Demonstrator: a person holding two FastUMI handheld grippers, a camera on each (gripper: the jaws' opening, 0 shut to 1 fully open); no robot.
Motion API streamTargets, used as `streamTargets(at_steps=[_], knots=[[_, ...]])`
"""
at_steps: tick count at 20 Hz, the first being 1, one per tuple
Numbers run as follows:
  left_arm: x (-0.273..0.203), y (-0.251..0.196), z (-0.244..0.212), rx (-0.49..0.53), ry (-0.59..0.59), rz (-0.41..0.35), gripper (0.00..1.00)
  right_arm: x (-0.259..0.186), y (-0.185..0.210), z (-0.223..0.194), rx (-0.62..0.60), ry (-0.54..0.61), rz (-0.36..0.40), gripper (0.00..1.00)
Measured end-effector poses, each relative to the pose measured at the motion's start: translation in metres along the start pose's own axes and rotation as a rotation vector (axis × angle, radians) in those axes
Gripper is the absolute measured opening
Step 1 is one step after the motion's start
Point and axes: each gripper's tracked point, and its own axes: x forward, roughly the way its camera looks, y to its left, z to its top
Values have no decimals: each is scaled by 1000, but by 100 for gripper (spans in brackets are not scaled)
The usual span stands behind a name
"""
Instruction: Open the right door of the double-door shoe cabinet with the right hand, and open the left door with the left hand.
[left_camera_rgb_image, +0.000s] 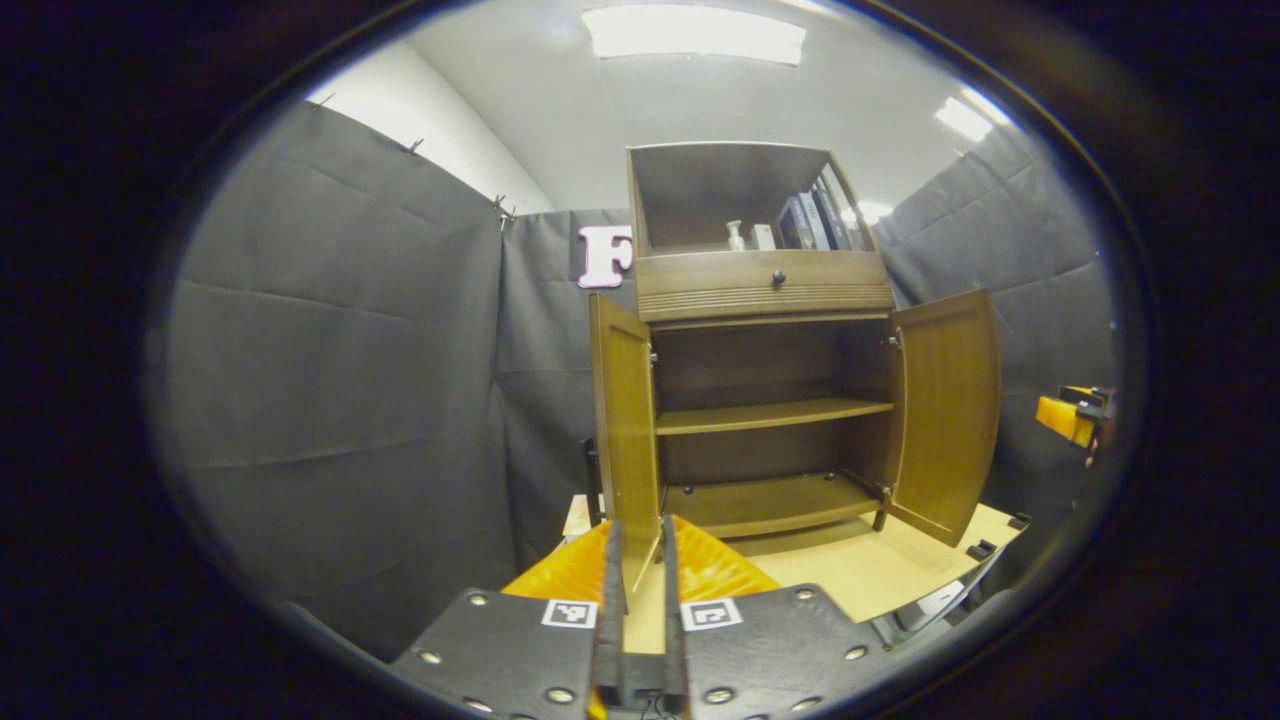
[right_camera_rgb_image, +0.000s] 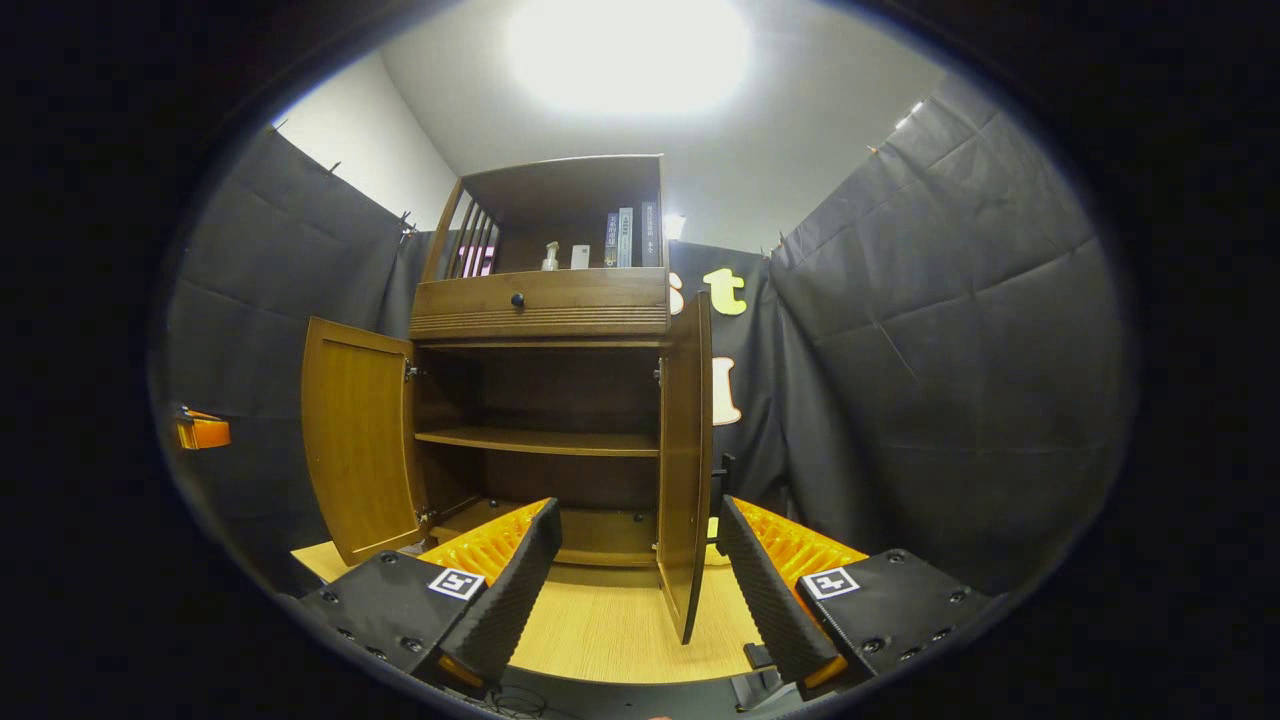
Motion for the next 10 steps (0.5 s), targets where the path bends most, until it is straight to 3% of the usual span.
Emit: streamTargets(at_steps=[2,4,9,10], knots=[[0,2,1,-5,-3,4,37,2,0,-1,-2,6,2,99],[2,3,1,-5,-6,15,37,4,1,1,-3,4,2,99],[7,19,8,12,-34,73,95,7,0,5,-9,1,1,96],[7,20,10,8,-39,77,95,9,0,6,-7,0,1,96]])
